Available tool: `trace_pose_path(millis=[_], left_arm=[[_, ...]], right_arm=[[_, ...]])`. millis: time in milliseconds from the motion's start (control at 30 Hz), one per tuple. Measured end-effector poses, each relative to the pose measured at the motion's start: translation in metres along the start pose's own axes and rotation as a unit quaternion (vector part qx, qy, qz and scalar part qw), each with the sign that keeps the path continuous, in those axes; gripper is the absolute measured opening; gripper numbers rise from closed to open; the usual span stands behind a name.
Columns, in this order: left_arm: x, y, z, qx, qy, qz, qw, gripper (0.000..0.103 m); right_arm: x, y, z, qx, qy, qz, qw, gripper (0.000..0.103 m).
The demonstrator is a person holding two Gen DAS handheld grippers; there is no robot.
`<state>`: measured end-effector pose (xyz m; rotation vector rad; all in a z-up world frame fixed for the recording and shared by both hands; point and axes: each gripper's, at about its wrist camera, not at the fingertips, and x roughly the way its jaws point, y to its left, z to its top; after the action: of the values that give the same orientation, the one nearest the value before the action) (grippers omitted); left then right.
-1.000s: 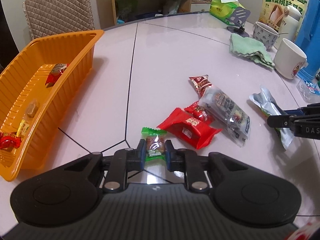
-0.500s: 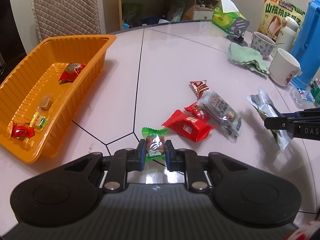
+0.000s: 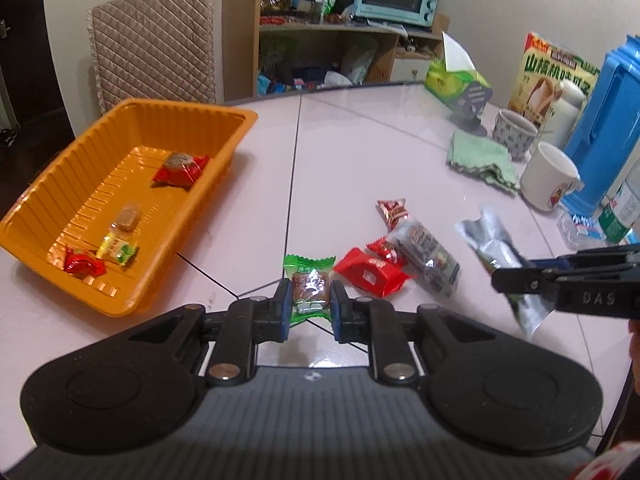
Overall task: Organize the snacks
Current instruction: 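Carry both snacks over the orange tray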
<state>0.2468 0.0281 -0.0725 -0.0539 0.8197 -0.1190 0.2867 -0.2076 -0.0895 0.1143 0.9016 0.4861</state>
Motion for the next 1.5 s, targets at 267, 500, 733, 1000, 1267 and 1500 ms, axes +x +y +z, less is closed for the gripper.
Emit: trace_pose_path(millis=[267,500,733,1000,1267,1500], left_arm=[[-0.021,0.015,0.009,-0.015,-0.020,0.013,0.9996,0.017],[-0.033,0.037,0.016,-0.032,-0.034,0.035,0.9983,0.017],[-0.039,0.069,0.025,-0.054,-0.045,0.061,0.9956,0.017],[-0.036,0.113,0.039,-0.076,-0.055,0.095,0.9910,0.017],[-0.025,0.153,0.059,-0.085,-0.068,0.117,0.9872,0.018],[-0.002,0.177,0.068,-0.082,-0.056,0.125,0.9872,0.017]], right_arm=[[0.005,0.034,0.014,-0.023,0.003,0.040,0.999,0.025],[0.023,0.074,0.034,-0.047,0.002,0.079,0.996,0.025],[0.049,0.112,0.059,-0.066,-0.005,0.116,0.991,0.025],[0.086,0.152,0.092,-0.065,-0.003,0.147,0.987,0.025],[0.132,0.187,0.123,-0.059,0.005,0.154,0.986,0.025],[0.169,0.199,0.136,-0.051,0.013,0.148,0.988,0.025]])
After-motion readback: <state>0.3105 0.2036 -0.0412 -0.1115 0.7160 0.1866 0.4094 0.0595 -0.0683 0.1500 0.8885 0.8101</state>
